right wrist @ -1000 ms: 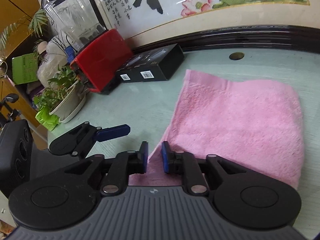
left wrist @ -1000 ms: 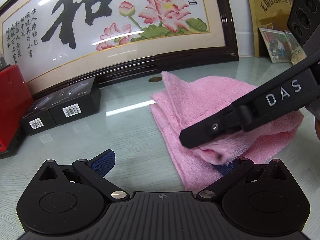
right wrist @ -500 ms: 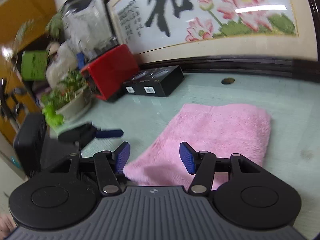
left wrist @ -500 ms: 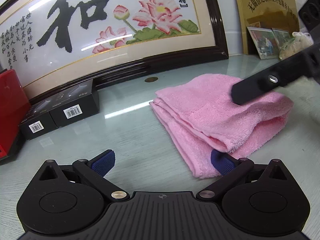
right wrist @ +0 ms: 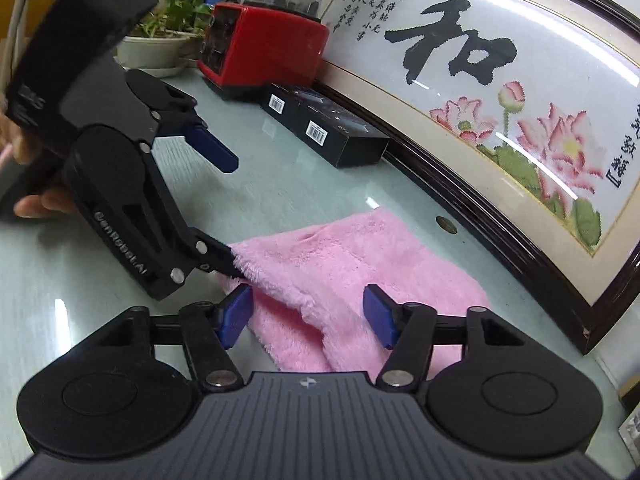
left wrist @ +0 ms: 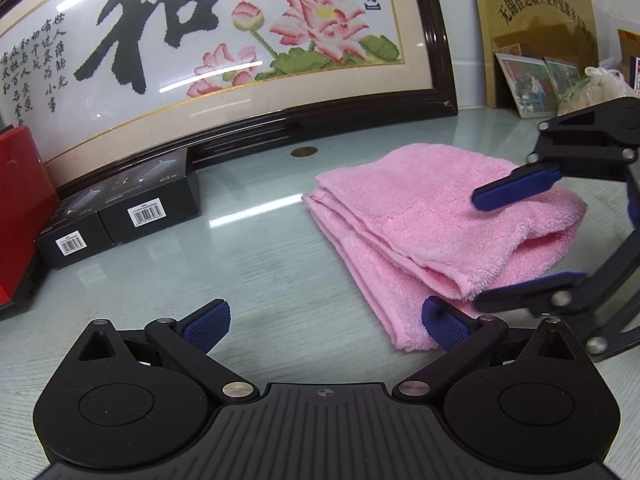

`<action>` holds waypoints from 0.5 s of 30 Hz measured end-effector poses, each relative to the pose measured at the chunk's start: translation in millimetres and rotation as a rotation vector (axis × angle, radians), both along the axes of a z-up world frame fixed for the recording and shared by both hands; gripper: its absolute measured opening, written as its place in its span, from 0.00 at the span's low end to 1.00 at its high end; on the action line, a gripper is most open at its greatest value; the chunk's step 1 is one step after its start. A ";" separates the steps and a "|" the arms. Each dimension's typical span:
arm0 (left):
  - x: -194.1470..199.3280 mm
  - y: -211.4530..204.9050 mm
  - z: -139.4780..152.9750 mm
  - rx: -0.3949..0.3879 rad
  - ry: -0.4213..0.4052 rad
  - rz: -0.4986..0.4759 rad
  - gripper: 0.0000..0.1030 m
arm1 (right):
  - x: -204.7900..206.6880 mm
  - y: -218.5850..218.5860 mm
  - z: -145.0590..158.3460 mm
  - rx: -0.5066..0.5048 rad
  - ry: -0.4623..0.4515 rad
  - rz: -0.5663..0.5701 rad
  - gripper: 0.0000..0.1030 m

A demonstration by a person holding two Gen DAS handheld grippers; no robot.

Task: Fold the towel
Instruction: 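Pinch the folded pink towel edge with the right tool and release it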

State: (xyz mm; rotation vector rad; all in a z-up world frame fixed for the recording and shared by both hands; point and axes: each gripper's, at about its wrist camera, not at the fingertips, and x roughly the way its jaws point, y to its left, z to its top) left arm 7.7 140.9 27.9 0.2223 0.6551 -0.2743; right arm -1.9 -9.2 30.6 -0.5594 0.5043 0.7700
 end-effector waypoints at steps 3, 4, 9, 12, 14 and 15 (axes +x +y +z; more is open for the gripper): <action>-2.2 10.5 4.6 -0.011 -0.036 0.052 1.00 | 2.4 3.4 -0.5 0.037 0.001 -0.056 0.15; -1.2 16.1 6.2 -0.023 -0.043 0.086 1.00 | 2.4 3.0 0.3 0.050 -0.005 -0.072 0.14; 11.1 46.8 10.0 -0.108 -0.020 0.280 1.00 | -5.4 0.9 12.5 0.142 -0.075 -0.093 0.12; 15.3 54.9 10.3 -0.126 -0.009 0.334 1.00 | -6.4 11.0 7.2 0.126 -0.063 -0.062 0.12; 16.0 55.2 10.2 -0.122 -0.008 0.337 1.00 | -2.6 20.5 -5.2 0.069 -0.033 -0.054 0.13; 15.5 55.0 9.8 -0.118 -0.008 0.332 1.00 | -0.6 23.7 -11.5 0.045 -0.020 -0.054 0.15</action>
